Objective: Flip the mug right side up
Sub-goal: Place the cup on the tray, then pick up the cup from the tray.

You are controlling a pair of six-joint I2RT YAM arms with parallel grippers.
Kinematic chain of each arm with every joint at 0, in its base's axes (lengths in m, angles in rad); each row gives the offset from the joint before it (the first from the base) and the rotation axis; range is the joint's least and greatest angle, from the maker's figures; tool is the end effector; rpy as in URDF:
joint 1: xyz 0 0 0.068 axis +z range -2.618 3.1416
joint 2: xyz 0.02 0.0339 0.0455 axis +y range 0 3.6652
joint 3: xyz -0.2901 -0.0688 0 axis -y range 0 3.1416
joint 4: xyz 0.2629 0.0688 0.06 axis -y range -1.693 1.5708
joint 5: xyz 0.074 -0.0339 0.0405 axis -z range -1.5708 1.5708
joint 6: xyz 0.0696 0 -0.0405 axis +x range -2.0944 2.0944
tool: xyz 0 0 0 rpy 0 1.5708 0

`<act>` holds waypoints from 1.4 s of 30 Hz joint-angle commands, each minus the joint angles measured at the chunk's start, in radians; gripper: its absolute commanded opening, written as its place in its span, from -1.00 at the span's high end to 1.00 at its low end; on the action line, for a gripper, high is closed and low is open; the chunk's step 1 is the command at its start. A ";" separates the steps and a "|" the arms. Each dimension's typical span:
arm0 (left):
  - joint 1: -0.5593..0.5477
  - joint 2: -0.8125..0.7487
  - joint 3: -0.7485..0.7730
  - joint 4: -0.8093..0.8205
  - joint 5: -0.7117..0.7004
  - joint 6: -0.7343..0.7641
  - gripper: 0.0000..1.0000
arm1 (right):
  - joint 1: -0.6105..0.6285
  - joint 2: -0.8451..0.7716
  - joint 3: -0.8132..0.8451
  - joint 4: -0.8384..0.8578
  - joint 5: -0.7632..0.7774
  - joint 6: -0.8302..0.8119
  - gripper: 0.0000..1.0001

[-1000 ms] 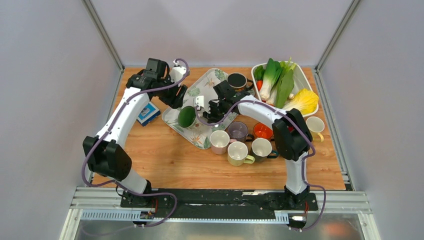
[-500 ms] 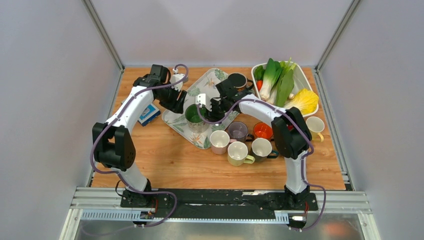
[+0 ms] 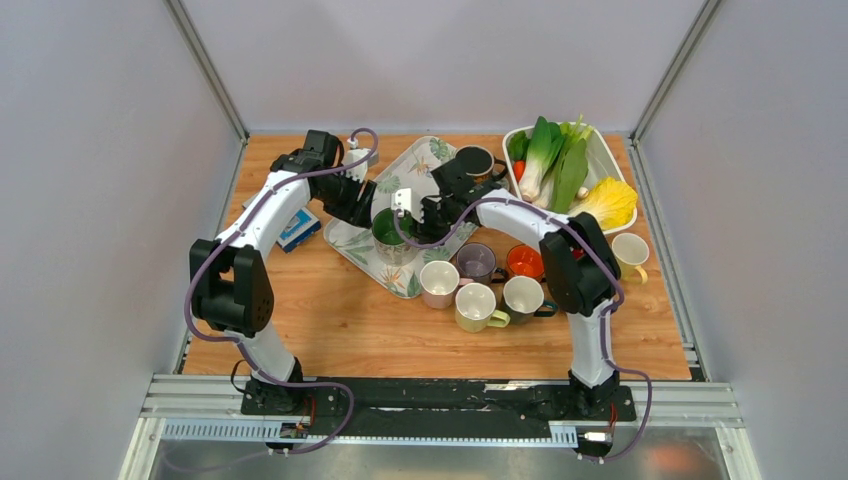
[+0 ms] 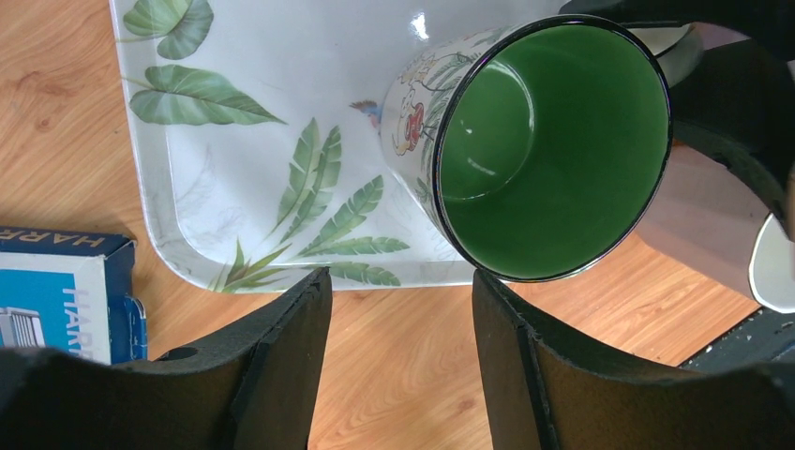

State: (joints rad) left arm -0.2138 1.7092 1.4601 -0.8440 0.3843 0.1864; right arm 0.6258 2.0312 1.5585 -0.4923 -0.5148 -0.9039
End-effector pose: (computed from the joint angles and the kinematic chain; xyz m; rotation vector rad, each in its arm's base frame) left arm 0.3788 -0.1089 0.2711 0.6435 2.5473 -0.5193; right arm 0.3746 0.3130 0.1965 -1.8244 1.6127 0.5275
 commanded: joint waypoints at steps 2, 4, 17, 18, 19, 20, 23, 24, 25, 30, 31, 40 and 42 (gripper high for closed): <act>0.004 -0.017 0.024 0.015 0.026 -0.017 -0.28 | 0.002 0.046 0.030 -0.001 -0.015 0.015 0.07; 0.004 -0.019 0.024 0.016 0.027 -0.017 -0.28 | 0.001 0.060 0.036 0.000 -0.019 0.022 0.11; 0.005 -0.033 0.017 0.008 0.023 -0.006 -0.26 | -0.004 0.043 0.082 0.021 -0.076 0.060 1.00; 0.006 -0.033 0.017 0.009 0.022 -0.006 -0.25 | -0.006 0.038 0.095 0.023 -0.084 0.070 1.00; 0.006 -0.033 0.018 0.010 0.021 -0.007 -0.25 | -0.009 0.035 0.111 0.025 -0.095 0.083 1.00; 0.006 -0.034 0.020 0.010 0.018 -0.008 -0.25 | -0.013 0.030 0.126 0.030 -0.105 0.097 1.00; 0.009 -0.039 0.026 0.014 -0.002 -0.012 -0.25 | -0.022 0.016 0.168 0.045 -0.127 0.138 1.00; 0.013 -0.046 0.029 0.018 -0.010 -0.014 -0.24 | -0.026 0.009 0.177 0.051 -0.134 0.149 1.00; 0.017 -0.053 0.033 0.021 -0.013 -0.023 -0.23 | -0.031 0.001 0.184 0.056 -0.139 0.156 1.00; 0.104 -0.194 -0.022 0.152 0.051 -0.078 -0.23 | -0.046 -0.033 0.172 0.066 -0.143 0.164 1.00; 0.115 -0.244 -0.038 0.206 0.065 -0.088 -0.24 | -0.051 -0.041 0.166 0.069 -0.143 0.166 1.00; 0.145 -0.317 -0.141 0.266 0.109 -0.070 -0.26 | -0.119 -0.169 0.152 0.096 -0.145 0.235 1.00; 0.145 -0.300 -0.143 0.267 0.120 -0.083 -0.25 | -0.141 -0.215 0.144 0.098 -0.136 0.252 1.00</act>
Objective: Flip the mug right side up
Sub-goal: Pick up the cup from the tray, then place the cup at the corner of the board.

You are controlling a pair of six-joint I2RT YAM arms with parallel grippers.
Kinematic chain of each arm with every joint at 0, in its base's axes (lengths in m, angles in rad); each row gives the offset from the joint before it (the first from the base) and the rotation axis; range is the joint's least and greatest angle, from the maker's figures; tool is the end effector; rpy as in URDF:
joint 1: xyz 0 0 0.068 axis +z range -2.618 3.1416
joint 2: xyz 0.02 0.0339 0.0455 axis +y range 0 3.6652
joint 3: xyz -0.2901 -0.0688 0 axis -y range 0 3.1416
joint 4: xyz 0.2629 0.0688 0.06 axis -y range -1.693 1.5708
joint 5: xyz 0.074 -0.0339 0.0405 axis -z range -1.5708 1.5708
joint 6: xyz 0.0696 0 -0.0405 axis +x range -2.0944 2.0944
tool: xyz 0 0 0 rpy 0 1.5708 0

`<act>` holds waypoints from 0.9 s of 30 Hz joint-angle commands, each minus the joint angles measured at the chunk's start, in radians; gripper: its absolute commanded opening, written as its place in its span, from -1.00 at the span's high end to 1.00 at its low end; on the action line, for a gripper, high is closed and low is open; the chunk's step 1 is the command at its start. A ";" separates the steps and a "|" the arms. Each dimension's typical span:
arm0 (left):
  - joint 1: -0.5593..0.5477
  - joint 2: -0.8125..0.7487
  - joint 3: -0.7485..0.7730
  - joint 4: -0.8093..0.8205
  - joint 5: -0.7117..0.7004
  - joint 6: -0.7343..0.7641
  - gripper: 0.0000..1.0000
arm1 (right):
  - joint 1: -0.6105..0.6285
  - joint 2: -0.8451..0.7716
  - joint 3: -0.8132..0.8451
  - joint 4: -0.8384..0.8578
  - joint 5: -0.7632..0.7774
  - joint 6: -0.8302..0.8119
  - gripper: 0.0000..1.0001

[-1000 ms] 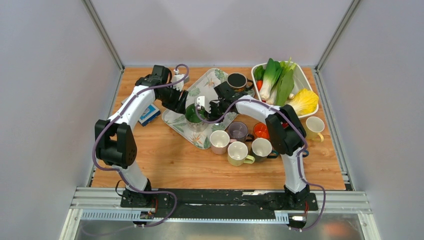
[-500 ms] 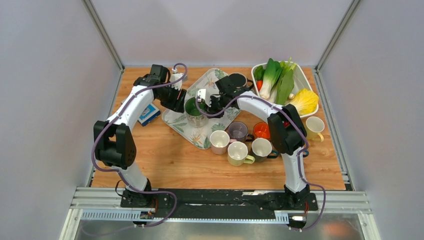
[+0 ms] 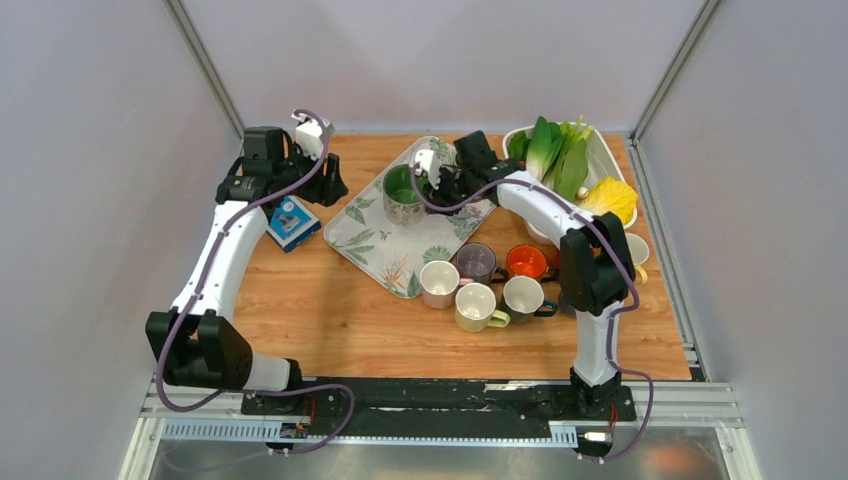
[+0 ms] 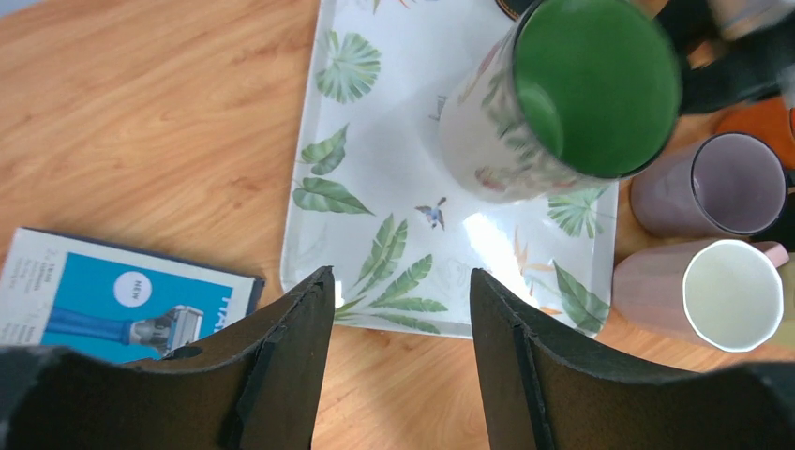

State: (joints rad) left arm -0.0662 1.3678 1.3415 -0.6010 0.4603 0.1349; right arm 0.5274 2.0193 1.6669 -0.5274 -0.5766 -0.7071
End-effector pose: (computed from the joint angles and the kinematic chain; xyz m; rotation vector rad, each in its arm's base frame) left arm 0.3335 -0.0531 0.3707 0.4705 2.1086 -0.4647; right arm 0.4109 0.2832 0.2385 -1.5578 1.7633 0.6155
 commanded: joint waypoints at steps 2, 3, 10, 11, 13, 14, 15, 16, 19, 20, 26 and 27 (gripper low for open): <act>-0.002 0.056 -0.031 0.037 0.052 -0.047 -0.24 | -0.060 -0.276 0.006 0.134 -0.053 0.062 1.00; -0.001 0.059 -0.032 0.050 0.055 -0.052 -0.24 | -0.069 -0.308 -0.023 0.136 -0.042 0.064 1.00; -0.001 0.095 -0.031 0.098 0.073 -0.073 -0.22 | -0.191 -0.576 -0.192 0.131 0.039 0.166 1.00; -0.002 0.101 -0.025 0.101 0.075 -0.079 -0.22 | -0.213 -0.614 -0.212 0.121 0.050 0.180 1.00; -0.002 0.119 -0.013 0.103 0.084 -0.093 -0.21 | -0.276 -0.688 -0.252 0.077 0.069 0.181 1.00; -0.003 0.131 -0.009 0.105 0.091 -0.097 -0.21 | -0.309 -0.722 -0.269 0.047 0.075 0.178 1.00; -0.002 0.137 -0.002 0.104 0.092 -0.104 -0.20 | -0.353 -0.753 -0.291 0.025 0.073 0.180 1.00; -0.001 0.143 -0.001 0.105 0.096 -0.107 -0.20 | -0.397 -0.794 -0.317 0.011 0.072 0.184 1.00; -0.001 0.151 -0.004 0.107 0.095 -0.112 -0.19 | -0.531 -0.904 -0.408 -0.020 0.090 0.195 1.00; -0.002 0.152 -0.005 0.106 0.095 -0.111 -0.19 | -0.572 -0.943 -0.429 -0.032 0.104 0.191 1.00; -0.003 0.145 -0.026 0.115 0.081 -0.111 -0.18 | -0.736 -1.122 -0.470 -0.193 0.186 0.167 1.00; -0.002 0.142 -0.033 0.126 0.080 -0.112 -0.18 | -0.754 -1.148 -0.479 -0.222 0.189 0.163 1.00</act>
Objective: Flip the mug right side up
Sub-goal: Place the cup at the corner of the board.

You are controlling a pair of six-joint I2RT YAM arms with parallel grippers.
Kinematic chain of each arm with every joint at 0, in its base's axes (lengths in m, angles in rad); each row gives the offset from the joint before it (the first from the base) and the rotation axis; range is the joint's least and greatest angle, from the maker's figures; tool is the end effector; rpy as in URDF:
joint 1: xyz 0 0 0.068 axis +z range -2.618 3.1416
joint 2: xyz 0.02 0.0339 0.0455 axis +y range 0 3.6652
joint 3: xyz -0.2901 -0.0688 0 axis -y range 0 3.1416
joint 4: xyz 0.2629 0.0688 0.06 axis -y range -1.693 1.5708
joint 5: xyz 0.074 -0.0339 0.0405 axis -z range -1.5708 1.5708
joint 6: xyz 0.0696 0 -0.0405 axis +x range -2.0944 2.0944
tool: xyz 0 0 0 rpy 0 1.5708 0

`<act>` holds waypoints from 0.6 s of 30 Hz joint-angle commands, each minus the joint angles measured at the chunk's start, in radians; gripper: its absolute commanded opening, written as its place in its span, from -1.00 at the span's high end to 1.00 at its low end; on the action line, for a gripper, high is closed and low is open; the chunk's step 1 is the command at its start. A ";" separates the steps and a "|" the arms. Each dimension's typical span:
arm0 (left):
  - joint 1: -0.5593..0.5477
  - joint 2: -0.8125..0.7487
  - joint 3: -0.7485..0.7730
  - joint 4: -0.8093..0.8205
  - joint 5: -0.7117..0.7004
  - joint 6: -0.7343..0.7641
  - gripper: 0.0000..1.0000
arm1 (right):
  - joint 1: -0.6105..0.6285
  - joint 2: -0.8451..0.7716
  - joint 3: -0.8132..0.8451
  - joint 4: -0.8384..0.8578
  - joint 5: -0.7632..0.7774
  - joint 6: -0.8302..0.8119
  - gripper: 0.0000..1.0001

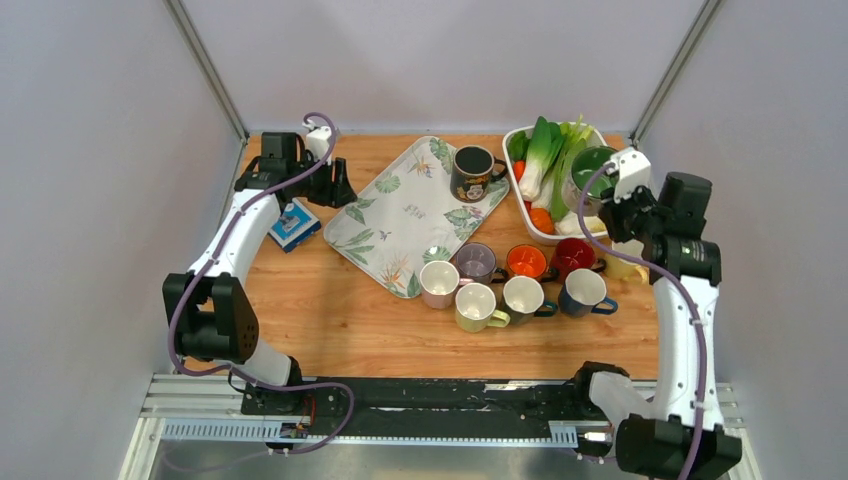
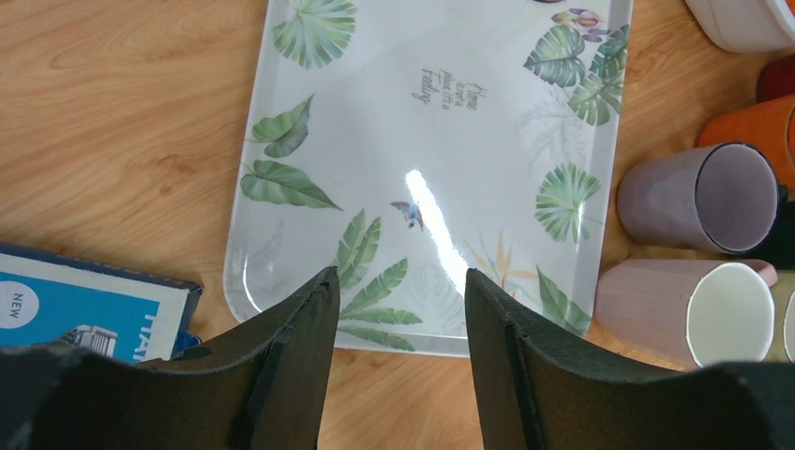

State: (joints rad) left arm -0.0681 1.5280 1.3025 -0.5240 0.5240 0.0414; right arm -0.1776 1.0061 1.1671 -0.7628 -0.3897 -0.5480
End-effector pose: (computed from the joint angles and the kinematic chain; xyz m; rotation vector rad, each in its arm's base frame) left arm 0.3723 -0.0603 0.3116 0.3870 2.2410 -0.6188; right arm 0.2298 -0.0144 0.3816 -0.6041 2.0341 -0.0048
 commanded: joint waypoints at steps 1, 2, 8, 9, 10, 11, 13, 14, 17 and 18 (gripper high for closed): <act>-0.001 -0.020 -0.006 0.055 0.016 -0.022 -0.18 | -0.060 -0.155 0.006 -0.010 0.009 -0.001 1.00; 0.000 -0.023 -0.012 0.070 0.015 -0.025 -0.18 | -0.066 -0.173 -0.007 -0.033 0.028 -0.004 1.00; -0.001 -0.021 -0.041 0.092 0.040 -0.028 -0.18 | -0.135 -0.270 -0.109 -0.106 0.136 -0.006 1.00; 0.000 -0.021 -0.045 0.094 0.044 -0.026 -0.17 | -0.154 -0.269 -0.118 -0.113 0.134 0.007 1.00; 0.001 -0.021 -0.048 0.099 0.047 -0.026 -0.17 | -0.174 -0.266 -0.119 -0.121 0.135 0.018 1.00; 0.001 -0.023 -0.056 0.102 0.048 -0.023 -0.17 | -0.193 -0.262 -0.121 -0.127 0.130 0.026 1.00; 0.000 -0.041 -0.075 0.112 0.047 -0.017 -0.17 | -0.228 -0.258 -0.130 -0.134 0.130 0.034 1.00; 0.000 -0.046 -0.084 0.124 0.049 -0.013 -0.17 | -0.242 -0.257 -0.135 -0.136 0.135 0.039 1.00; 0.000 -0.088 -0.137 0.154 0.045 0.008 -0.17 | -0.273 -0.252 -0.137 -0.156 0.149 0.036 1.00; -0.001 -0.096 -0.147 0.159 0.039 0.015 -0.17 | -0.283 -0.254 -0.139 -0.164 0.154 0.027 1.00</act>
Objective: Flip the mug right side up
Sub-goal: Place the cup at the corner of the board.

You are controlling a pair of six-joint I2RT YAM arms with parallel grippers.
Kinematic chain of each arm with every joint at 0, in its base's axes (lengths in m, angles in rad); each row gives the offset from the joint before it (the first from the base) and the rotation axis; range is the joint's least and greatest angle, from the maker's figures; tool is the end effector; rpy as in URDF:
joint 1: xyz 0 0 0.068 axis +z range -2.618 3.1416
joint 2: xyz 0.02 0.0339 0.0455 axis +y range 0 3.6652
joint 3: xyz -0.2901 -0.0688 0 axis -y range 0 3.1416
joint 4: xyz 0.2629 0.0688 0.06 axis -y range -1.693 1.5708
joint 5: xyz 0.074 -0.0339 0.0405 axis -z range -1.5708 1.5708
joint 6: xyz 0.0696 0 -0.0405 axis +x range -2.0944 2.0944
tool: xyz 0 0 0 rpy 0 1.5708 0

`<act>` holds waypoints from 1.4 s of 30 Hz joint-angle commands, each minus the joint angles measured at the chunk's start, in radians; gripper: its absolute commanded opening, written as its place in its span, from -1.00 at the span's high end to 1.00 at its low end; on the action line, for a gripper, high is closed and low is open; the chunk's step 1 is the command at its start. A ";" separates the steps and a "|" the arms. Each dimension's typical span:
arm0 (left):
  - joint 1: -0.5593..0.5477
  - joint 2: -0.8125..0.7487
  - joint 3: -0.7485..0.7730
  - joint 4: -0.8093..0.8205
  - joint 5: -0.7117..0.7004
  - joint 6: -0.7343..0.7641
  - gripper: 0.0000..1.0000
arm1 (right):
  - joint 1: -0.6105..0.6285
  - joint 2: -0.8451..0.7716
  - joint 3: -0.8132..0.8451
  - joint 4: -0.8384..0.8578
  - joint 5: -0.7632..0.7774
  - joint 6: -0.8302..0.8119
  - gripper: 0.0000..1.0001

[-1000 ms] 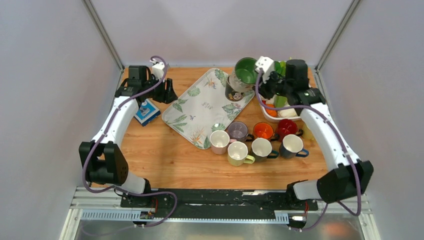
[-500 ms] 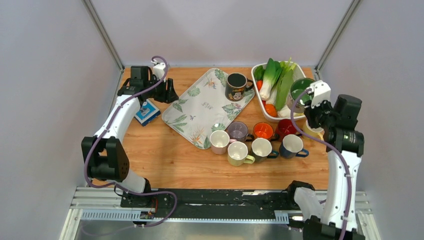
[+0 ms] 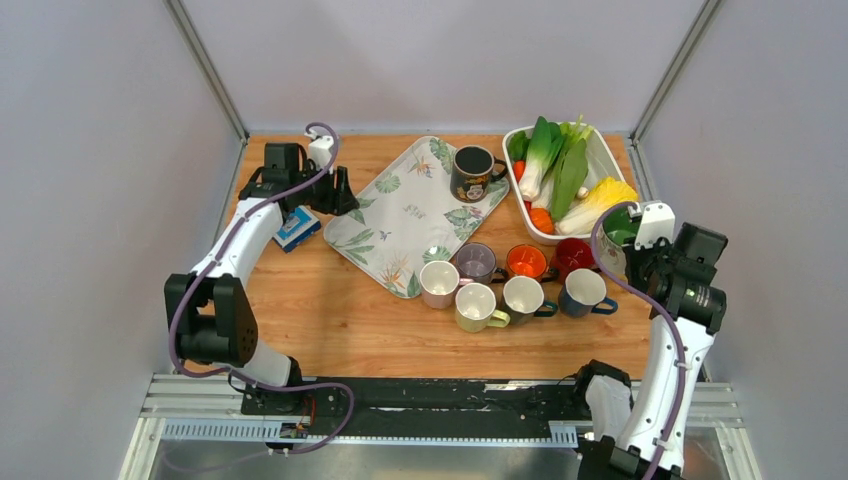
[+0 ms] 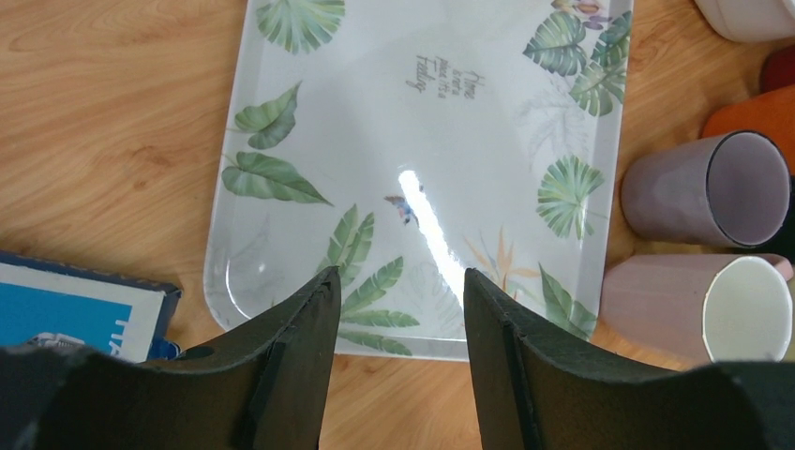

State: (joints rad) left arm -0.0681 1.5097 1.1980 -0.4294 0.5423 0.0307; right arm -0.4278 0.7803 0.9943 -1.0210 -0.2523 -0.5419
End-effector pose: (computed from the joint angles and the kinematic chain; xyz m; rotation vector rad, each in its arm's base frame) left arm 0.3662 -0.0610 0.2893 0.3858 2.2314 -0.6432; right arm 0.1490 -0.0488 0.3299 -0.2534 2.3384 -0.1761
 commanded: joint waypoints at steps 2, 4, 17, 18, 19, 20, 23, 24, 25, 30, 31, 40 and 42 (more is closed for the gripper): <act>0.000 -0.101 -0.073 0.083 0.015 0.029 -0.17 | -0.053 -0.034 0.029 0.087 0.032 0.001 1.00; 0.001 -0.122 -0.103 0.099 0.013 0.025 -0.17 | -0.079 -0.038 0.020 0.081 0.030 -0.020 1.00; 0.002 -0.159 -0.166 0.124 0.025 0.028 -0.17 | -0.404 0.033 -0.030 0.053 -0.122 -0.282 1.00; 0.003 -0.161 -0.171 0.126 0.025 0.028 -0.17 | -0.406 0.036 -0.036 0.047 -0.130 -0.306 1.00; 0.002 -0.162 -0.173 0.127 0.025 0.029 -0.17 | -0.406 0.037 -0.045 0.044 -0.141 -0.325 1.00; 0.002 -0.163 -0.176 0.127 0.024 0.028 -0.17 | -0.405 0.039 -0.051 0.043 -0.150 -0.337 1.00; 0.003 -0.163 -0.170 0.120 0.020 0.025 -0.17 | -0.407 0.049 -0.089 0.044 -0.156 -0.356 1.00; 0.004 -0.164 -0.166 0.116 0.019 0.025 -0.17 | -0.406 0.053 -0.105 0.046 -0.159 -0.369 1.00; 0.005 -0.164 -0.164 0.112 0.016 0.026 -0.17 | -0.406 0.056 -0.119 0.056 -0.161 -0.378 1.00; 0.003 -0.161 -0.135 0.083 0.013 0.035 -0.17 | -0.408 0.084 -0.163 0.139 -0.164 -0.349 1.00; 0.003 -0.159 -0.129 0.078 0.012 0.040 -0.17 | -0.408 0.096 -0.160 0.148 -0.171 -0.338 1.00; 0.004 -0.152 -0.116 0.066 0.017 0.027 -0.17 | -0.410 0.101 -0.122 0.113 -0.205 -0.410 1.00; 0.002 -0.157 -0.122 0.068 0.018 0.026 -0.17 | -0.410 0.100 -0.079 0.080 -0.220 -0.420 1.00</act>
State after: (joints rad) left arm -0.0677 1.3804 1.0424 -0.3691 0.5415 0.0505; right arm -0.8337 0.9016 0.8238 -0.9478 -0.4068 -0.9092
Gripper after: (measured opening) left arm 0.587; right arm 0.225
